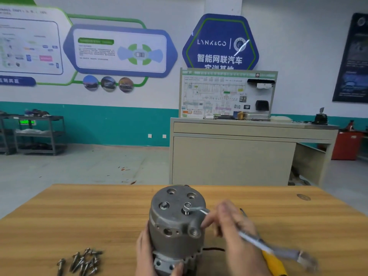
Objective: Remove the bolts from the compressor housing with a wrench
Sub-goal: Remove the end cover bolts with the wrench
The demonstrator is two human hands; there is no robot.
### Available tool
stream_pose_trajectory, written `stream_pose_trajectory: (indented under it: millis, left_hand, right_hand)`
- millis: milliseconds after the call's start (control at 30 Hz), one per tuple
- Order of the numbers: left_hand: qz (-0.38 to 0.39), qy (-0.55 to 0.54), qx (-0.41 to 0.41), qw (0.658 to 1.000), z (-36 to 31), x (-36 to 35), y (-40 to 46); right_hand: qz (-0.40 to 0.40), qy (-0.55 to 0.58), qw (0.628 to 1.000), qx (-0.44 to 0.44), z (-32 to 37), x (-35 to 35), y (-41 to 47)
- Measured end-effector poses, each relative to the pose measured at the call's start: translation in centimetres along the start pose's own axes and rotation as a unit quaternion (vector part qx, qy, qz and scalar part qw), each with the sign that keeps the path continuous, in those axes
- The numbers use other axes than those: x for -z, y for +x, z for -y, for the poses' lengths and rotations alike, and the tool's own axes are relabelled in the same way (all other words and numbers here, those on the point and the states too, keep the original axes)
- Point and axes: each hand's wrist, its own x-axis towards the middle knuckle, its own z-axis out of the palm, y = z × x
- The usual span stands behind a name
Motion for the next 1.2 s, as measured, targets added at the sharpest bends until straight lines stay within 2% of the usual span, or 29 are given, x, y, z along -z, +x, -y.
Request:
stream_pose_trajectory:
  millis: [33, 100, 200, 267, 333, 400, 500, 567, 633, 700, 767, 800, 867, 933, 1033, 1067, 1133, 1200]
  left_hand:
    - [0.014, -0.011, 0.004, 1.000, -0.1, 0.0, -0.2]
    - [0.031, -0.008, 0.019, 0.999, 0.3, 0.1, -0.6]
    - [0.040, -0.009, 0.040, 0.998, 0.4, 0.2, -0.7]
    - [0.023, -0.013, 0.049, 0.998, -0.1, 0.3, -0.4]
    - [0.018, -0.013, 0.044, 0.999, -0.1, 0.3, -0.3]
    - [0.017, 0.003, 0.032, 0.999, 0.1, 0.3, -0.4]
    - [0.010, 0.020, 0.020, 1.000, 0.8, 0.3, -0.5]
    - [0.012, 0.026, 0.014, 0.999, 1.2, 0.4, -0.4]
    - [0.017, 0.033, 0.007, 0.999, 1.4, 0.6, -0.4]
    - [0.037, 0.051, -0.013, 0.998, 2.0, 0.8, -0.4]
    - [0.051, 0.084, -0.048, 0.994, 2.1, 0.7, -0.4]
    - [0.049, 0.089, -0.066, 0.993, 1.9, 0.7, -0.4]
    - [0.022, 0.094, -0.110, 0.989, 1.9, 0.5, -0.5]
    - [0.025, 0.047, -0.093, 0.994, 1.6, 0.4, -0.7]
    - [0.033, 0.013, -0.042, 0.998, 1.7, 0.5, -0.7]
    - [0.032, 0.021, -0.038, 0.999, 1.7, 0.4, -0.6]
    - [0.028, 0.032, -0.033, 0.999, 1.9, 0.2, -0.6]
    - [0.020, 0.038, -0.029, 0.999, 2.1, 0.0, -0.7]
  right_hand:
    - [-0.012, 0.061, 0.998, -0.004, -0.1, 0.6, 0.1]
    - [-0.027, 0.155, 0.983, -0.093, -0.8, 2.0, 2.0]
    - [-0.040, 0.079, 0.977, -0.194, -1.5, 2.5, 5.7]
    - [0.002, 0.016, 0.970, -0.242, -1.0, 2.2, 8.1]
    - [0.047, -0.082, 0.963, -0.253, 0.1, 1.3, 10.1]
    - [0.096, -0.226, 0.943, -0.224, 1.3, -0.6, 11.7]
    - [0.165, -0.423, 0.881, -0.131, 3.3, -4.8, 12.3]
    - [0.208, -0.503, 0.837, -0.056, 4.4, -7.5, 11.0]
    - [0.233, -0.571, 0.785, 0.054, 5.0, -9.3, 8.6]
    - [0.234, -0.583, 0.758, 0.175, 5.3, -9.4, 5.7]
    - [0.219, -0.532, 0.775, 0.260, 5.2, -8.2, 2.8]
    - [0.219, -0.497, 0.796, 0.268, 5.1, -7.2, 1.6]
    - [0.205, -0.408, 0.857, 0.241, 4.3, -4.8, -0.2]
    - [0.166, -0.266, 0.932, 0.184, 3.2, -2.2, -1.5]
    - [0.078, -0.074, 0.988, 0.108, 1.7, 1.0, -1.9]
    - [0.042, -0.016, 0.998, 0.047, 1.4, 1.8, -1.4]
    - [0.003, 0.088, 0.991, -0.100, 0.5, 2.9, 0.8]
    - [-0.014, 0.107, 0.971, -0.213, 0.2, 3.3, 4.0]
